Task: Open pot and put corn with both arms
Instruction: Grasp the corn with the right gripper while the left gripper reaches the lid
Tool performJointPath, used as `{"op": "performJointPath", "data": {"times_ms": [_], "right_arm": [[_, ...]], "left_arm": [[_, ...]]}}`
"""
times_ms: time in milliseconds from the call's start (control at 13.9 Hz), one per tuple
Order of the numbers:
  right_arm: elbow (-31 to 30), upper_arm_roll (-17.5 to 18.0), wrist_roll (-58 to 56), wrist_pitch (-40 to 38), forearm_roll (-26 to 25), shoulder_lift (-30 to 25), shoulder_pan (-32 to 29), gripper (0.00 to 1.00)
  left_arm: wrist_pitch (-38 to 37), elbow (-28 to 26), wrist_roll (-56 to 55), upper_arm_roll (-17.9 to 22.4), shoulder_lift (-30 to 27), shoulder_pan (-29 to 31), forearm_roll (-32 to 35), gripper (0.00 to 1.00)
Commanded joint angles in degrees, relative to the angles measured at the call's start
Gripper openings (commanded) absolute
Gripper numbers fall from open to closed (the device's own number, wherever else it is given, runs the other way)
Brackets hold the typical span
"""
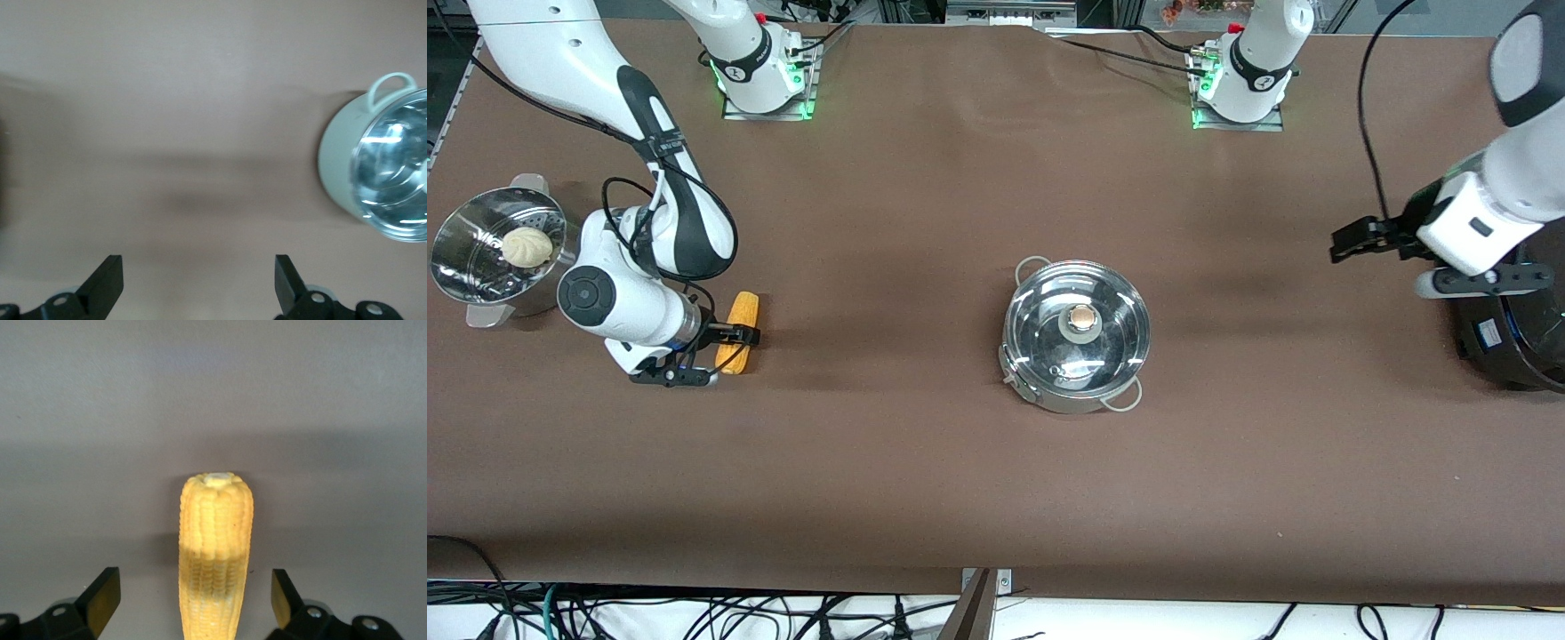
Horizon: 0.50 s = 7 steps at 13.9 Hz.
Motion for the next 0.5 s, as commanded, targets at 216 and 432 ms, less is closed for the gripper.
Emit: {"op": "performJointPath", "data": {"times_ms": [216, 432], "right_arm": [[-7.97, -0.28, -0.39, 6.52, 0.25, -3.49, -0.15, 1.0], [-9.55, -0.37, -0.83, 8.01, 0.34, -3.4, -0.41, 1.0]], "left_arm": [[4.13, -0.1, -14.64, -10.35, 1.5, -0.84, -2.9, 1.0], [4.39, 0.87, -16.95, -11.95, 3.43, -4.26, -2.99, 1.0]]}}
